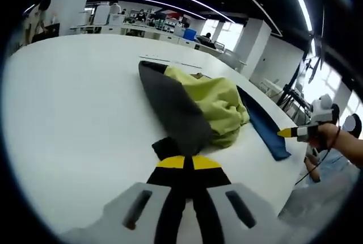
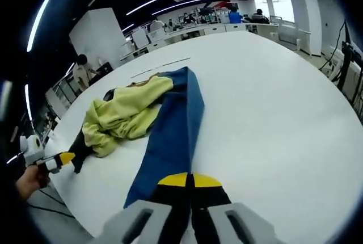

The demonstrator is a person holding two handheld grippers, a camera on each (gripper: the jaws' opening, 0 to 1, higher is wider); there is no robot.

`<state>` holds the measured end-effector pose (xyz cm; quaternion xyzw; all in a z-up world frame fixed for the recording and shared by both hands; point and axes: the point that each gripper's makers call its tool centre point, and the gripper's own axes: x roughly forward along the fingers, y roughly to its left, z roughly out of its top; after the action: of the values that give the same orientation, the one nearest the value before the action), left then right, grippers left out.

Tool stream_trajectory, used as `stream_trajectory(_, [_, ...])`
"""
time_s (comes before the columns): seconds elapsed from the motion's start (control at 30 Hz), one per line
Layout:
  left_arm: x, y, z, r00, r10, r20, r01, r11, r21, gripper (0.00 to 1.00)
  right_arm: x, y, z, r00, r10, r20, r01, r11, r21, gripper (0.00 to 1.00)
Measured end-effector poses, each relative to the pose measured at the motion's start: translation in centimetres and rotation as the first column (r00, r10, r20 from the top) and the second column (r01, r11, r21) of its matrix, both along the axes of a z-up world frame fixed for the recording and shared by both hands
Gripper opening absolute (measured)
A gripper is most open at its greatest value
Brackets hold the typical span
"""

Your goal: Fold the garment on the visible template until the final outline fits inside the template.

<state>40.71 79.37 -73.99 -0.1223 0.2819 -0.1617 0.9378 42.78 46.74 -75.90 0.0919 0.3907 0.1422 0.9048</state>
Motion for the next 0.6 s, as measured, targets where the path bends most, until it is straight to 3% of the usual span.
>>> stream_trajectory(0.27, [1.0,5.2,2.8,0.996,0.070,0.049,-0.073,0.996,0.056,0.00,2.0,-2.6,2.2,0.999,0.006,0.043,-0.003,0.998,-0.059,0.00])
stream_trajectory(0.47, [2.0,7.8,3.4,0.993,0.100,0.059,-0.105,0.990,0.095,0.00,4.3,-4.8,3.6,0.997,0.055,0.055,-0.046,0.987,-0.152,0.00])
stream_trajectory(0.6, [2.9,9.8,4.0,0.989,0.132,0.064,-0.139,0.982,0.130,0.00,5.7,-6.3,4.2,0.997,0.048,0.061,-0.037,0.984,-0.175,0.00])
